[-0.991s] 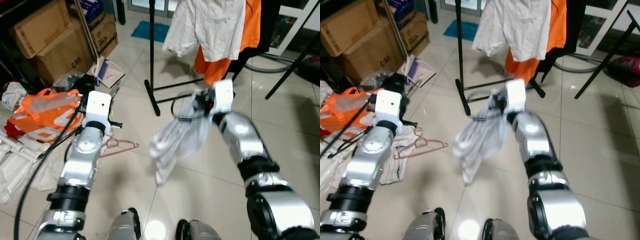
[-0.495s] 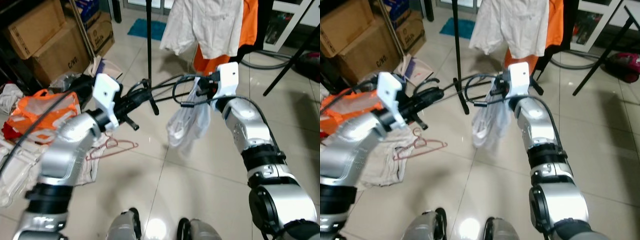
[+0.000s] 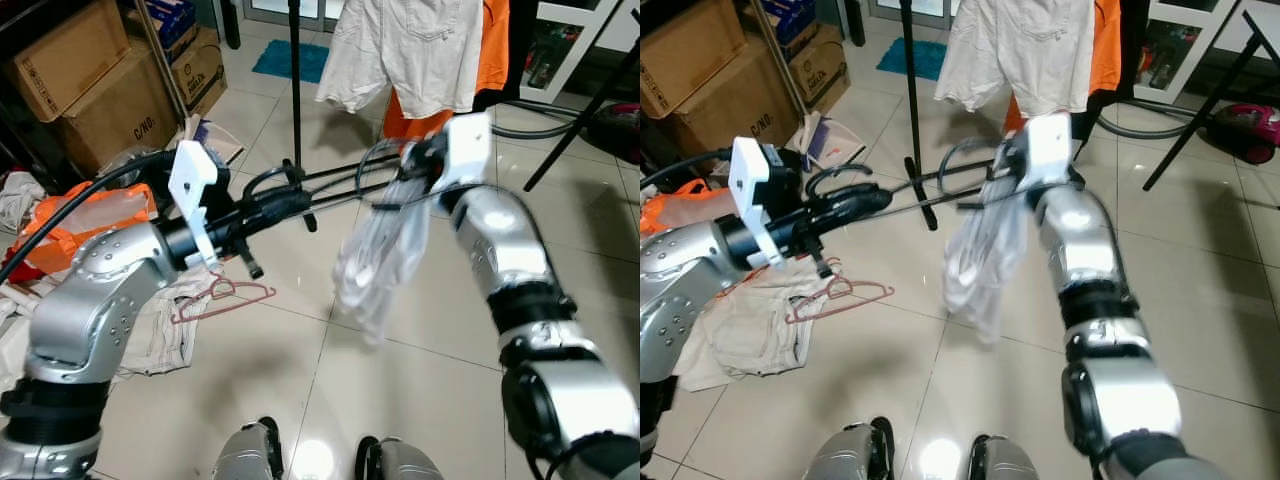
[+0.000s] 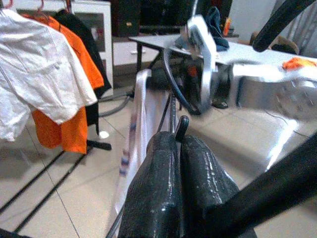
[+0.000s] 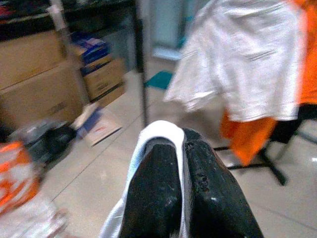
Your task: Hang hanger
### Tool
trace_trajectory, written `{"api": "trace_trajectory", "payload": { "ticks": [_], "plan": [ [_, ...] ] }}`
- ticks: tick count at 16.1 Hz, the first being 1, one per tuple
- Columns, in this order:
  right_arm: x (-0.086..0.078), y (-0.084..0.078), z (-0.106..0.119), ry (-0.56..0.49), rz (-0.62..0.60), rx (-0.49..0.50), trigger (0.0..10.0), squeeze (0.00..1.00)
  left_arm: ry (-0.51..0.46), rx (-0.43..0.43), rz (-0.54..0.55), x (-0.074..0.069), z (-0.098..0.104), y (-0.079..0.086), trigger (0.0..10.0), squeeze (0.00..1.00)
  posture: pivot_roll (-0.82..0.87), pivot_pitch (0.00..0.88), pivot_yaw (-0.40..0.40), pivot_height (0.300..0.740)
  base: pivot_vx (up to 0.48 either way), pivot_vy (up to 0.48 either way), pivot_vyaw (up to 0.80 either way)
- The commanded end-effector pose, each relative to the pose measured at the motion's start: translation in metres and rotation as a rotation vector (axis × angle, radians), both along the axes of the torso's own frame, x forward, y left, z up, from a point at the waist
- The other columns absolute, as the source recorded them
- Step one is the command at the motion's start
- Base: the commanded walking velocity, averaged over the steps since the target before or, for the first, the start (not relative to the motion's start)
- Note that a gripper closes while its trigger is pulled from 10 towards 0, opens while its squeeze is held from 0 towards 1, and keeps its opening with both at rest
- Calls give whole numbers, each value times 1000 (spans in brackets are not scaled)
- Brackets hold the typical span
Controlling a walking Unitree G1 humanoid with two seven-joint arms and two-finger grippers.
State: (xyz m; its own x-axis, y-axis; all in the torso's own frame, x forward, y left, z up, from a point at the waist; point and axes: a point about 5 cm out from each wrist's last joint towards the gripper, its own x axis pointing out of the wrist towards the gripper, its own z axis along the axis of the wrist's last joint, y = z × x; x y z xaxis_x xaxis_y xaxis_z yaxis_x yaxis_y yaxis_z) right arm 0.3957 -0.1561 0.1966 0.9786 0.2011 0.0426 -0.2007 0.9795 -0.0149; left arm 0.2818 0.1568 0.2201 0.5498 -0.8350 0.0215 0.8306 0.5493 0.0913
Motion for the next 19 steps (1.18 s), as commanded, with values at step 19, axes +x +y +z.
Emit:
{"api": "trace_trajectory", "payload": {
  "ticks": [19],
  "plan": [
    [-4, -36, 51, 4, -18, 317, 10000, 0, 30, 5, 106, 11, -15, 9, 10000, 0, -55, 155, -43, 740, 0, 0, 0]
  ]
}}
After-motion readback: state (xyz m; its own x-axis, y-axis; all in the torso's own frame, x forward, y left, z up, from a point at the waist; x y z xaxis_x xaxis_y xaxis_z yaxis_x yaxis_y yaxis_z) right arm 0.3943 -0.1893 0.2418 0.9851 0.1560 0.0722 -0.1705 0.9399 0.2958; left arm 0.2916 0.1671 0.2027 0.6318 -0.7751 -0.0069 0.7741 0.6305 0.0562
